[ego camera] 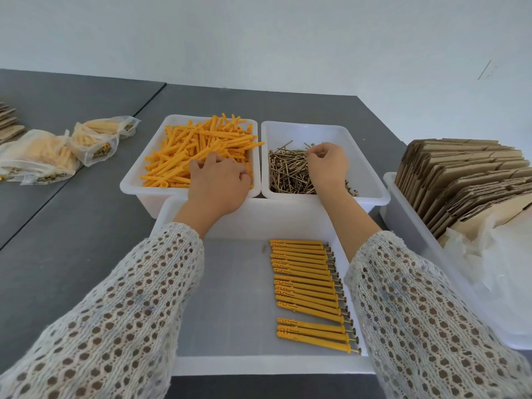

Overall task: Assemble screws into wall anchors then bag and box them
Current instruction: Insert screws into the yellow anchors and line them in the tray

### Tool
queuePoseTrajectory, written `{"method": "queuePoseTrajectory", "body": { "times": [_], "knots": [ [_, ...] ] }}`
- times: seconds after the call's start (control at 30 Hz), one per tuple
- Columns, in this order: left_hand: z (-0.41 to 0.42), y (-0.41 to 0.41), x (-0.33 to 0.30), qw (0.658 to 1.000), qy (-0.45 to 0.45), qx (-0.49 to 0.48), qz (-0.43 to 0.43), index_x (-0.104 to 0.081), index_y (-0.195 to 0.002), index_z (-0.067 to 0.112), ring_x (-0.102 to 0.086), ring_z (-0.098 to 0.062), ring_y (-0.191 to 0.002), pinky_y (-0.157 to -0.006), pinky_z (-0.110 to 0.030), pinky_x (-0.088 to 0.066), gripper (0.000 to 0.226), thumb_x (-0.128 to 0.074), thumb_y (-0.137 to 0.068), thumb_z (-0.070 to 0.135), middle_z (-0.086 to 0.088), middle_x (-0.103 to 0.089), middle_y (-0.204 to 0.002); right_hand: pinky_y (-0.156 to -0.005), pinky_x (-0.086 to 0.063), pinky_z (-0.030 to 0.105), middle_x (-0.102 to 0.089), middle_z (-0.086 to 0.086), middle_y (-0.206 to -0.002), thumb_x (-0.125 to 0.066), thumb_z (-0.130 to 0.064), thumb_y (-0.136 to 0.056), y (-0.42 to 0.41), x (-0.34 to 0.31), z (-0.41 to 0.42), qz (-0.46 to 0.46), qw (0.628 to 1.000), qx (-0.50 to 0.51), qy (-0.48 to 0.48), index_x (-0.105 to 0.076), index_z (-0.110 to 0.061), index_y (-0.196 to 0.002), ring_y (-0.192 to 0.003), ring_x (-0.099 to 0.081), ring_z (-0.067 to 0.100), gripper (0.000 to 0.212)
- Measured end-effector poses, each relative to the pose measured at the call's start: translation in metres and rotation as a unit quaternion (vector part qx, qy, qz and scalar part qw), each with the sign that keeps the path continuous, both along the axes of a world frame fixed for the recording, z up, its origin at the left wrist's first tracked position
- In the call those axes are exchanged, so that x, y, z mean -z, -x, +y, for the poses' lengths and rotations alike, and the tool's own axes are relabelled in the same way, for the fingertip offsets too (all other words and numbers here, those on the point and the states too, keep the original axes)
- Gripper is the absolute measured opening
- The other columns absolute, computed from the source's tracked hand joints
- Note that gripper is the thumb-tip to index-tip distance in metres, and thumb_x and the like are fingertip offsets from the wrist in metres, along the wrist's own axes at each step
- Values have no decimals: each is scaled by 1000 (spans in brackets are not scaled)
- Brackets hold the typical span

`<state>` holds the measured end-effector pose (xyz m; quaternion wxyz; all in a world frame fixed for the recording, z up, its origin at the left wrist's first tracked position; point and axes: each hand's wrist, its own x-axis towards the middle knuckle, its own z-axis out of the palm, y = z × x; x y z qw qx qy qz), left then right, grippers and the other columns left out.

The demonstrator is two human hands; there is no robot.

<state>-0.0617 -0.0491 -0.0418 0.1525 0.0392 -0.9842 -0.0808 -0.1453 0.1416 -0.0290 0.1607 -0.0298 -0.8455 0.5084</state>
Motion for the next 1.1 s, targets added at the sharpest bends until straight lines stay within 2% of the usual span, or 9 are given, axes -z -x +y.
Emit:
{"method": "queuePoseTrajectory", "body": {
  "times": [0.2,0.37,0.5,0.63,0.7,0.77,0.87,0.97,1.1],
  "knots": [
    [-2,3,0,999,6,1,-31,-67,-112,37,-37,-23,-127,-98,-51,-26,42,-28,-99,33,9,-59,-129,-61,-45,15,-67,-1,-91,-55,-4,-90,-3,-1,2,6,1000,13,23,-70,-10,-102,-71,-57,3,20],
    [0,-6,4,988,-55,61,131,-71,-104,33,-47,-21,-112,-90,-42,-31,31,-42,-98,23,12,-65,-116,-71,-50,19,-64,-1,-90,-56,0,-87,-2,-1,3,13,999,18,29,-68,-10,-105,-75,-57,5,24],
    [-1,-6,1,974,-89,106,177,-69,-110,28,-53,-19,-110,-88,-42,-43,30,-48,-95,14,11,-66,-116,-69,-48,17,-61,-4,-88,-57,1,-87,-2,0,2,20,999,21,26,-67,-11,-106,-75,-55,5,25],
    [4,-4,3,952,-125,160,227,-67,-100,18,-55,-11,-95,-80,-38,-49,19,-54,-93,6,11,-63,-101,-67,-47,18,-56,-7,-80,-57,0,-88,-5,-2,1,42,999,15,3,-67,-12,-106,-69,-53,4,24],
    [6,-3,4,946,-156,178,222,-63,-95,17,-53,-7,-82,-73,-39,-51,16,-55,-93,4,14,-57,-93,-66,-46,20,-60,-1,-85,-55,-1,-88,-7,-4,0,62,998,3,-22,-66,-12,-106,-70,-54,7,24],
    [7,0,5,943,-189,182,206,-58,-94,19,-58,-10,-76,-68,-43,-52,14,-55,-94,5,12,-60,-87,-70,-48,24,-63,5,-93,-55,-3,-90,-11,-5,-2,95,993,-15,-62,-66,-14,-105,-75,-57,12,22],
    [7,2,7,936,-233,187,187,-54,-97,20,-66,-13,-85,-75,-45,-55,11,-59,-95,10,6,-66,-88,-68,-44,21,-60,6,-96,-57,-7,-93,-16,-6,-6,150,980,-42,-123,-67,-15,-106,-72,-51,9,19],
    [7,5,7,935,-257,178,171,-56,-105,19,-66,-13,-90,-83,-44,-56,14,-62,-95,11,4,-67,-91,-68,-51,31,-55,5,-96,-57,-9,-94,-21,-7,-10,183,965,-68,-175,-67,-14,-108,-71,-54,14,18],
    [6,6,6,940,-245,169,163,-62,-108,17,-60,-13,-76,-74,-44,-53,14,-59,-96,10,4,-64,-84,-66,-52,38,-48,3,-95,-55,-10,-95,-27,-8,-12,221,945,-107,-215,-66,-10,-104,-71,-55,20,14]
  ]
}}
